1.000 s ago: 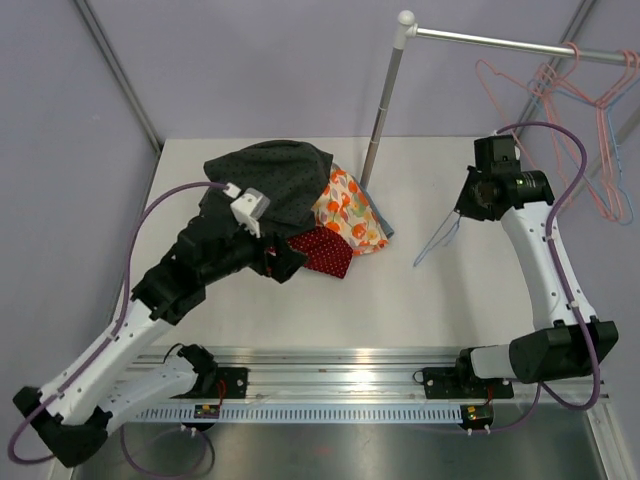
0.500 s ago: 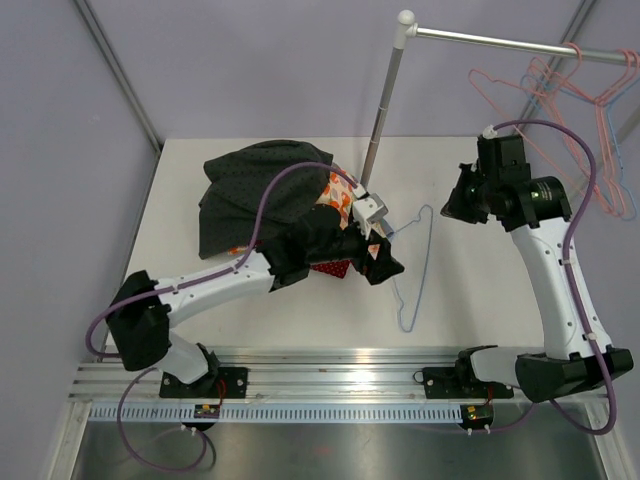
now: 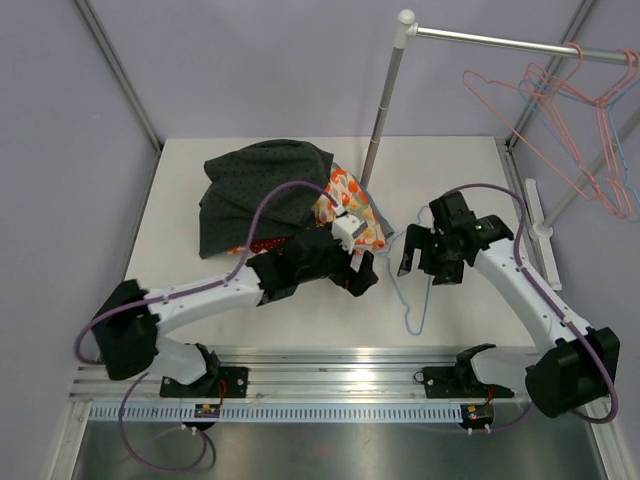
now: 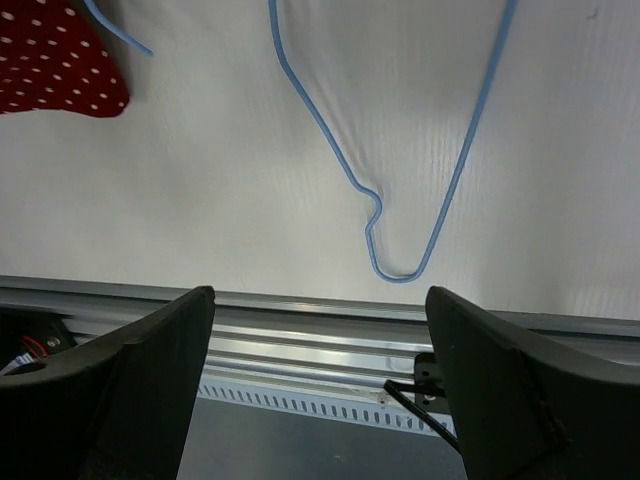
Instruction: Remove the skirt from the hanger
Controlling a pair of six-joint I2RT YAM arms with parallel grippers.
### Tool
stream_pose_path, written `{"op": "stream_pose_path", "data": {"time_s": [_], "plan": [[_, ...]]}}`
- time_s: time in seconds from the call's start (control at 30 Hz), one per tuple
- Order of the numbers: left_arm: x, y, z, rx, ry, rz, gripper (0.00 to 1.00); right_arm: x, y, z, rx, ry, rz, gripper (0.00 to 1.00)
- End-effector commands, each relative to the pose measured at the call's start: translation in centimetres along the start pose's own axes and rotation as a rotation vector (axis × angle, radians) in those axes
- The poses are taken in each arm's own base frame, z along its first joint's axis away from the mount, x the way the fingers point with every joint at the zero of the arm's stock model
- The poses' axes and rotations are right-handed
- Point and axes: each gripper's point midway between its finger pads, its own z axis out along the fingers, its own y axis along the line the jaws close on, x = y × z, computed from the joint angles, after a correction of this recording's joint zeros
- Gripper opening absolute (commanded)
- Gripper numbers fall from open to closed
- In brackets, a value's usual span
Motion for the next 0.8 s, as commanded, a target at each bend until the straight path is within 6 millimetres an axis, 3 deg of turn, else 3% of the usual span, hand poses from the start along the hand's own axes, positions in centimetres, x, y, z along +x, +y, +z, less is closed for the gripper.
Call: {"op": "stream_pose_path", "data": {"time_s": [0.0, 0.07, 0.1, 0.13, 0.27, 0.33, 0.57, 0.7, 0.77], "plan": [[-8.7, 0.5, -9.7, -0.137, -0.281, -0.026, 0.99, -0.7, 2.2, 2.5, -0.083, -0.025, 0.021, 0.93], [-9.3, 1.5, -13.1, -0.209, -0.321, -0.043, 0.99, -0.4, 2.7, 4.4, -0.087, -0.003, 0.004, 0.92], [-8.4, 2.2, -14.6, -0.247, -0.302, -0.044, 0.99, 0.1, 2.7, 6.0, -0.064, 0.036, 0.002, 0.92], [-9.1, 1.9, -17.4, -0.239, -0.355, -0.051, 0.99, -0.1, 3.1, 6.9, -0.067, 0.034, -0.006, 0.92], [-7.7, 2.8, -22.3, -0.290, -0.372, -0.082, 0.99, 0.3, 4.1, 10.8, -0.024, 0.082, -0.036, 0.90], [-6.5, 3.3, -24.3, -0.310, -0.367, -0.116, 0.99, -0.6, 4.6, 11.6, -0.010, 0.067, -0.046, 0.89], [-2.7, 5.0, -29.8, -0.369, -0.404, -0.193, 0.99, -3.4, 2.5, 14.2, 0.176, 0.014, -0.091, 0.89], [-1.1, 6.0, -31.0, -0.406, -0.413, -0.201, 0.99, -4.0, 1.8, 15.1, 0.229, -0.001, -0.098, 0.86], [-1.2, 5.9, -31.1, -0.393, -0.436, -0.200, 0.99, -3.1, 1.4, 16.1, 0.231, 0.020, -0.078, 0.81]]}}
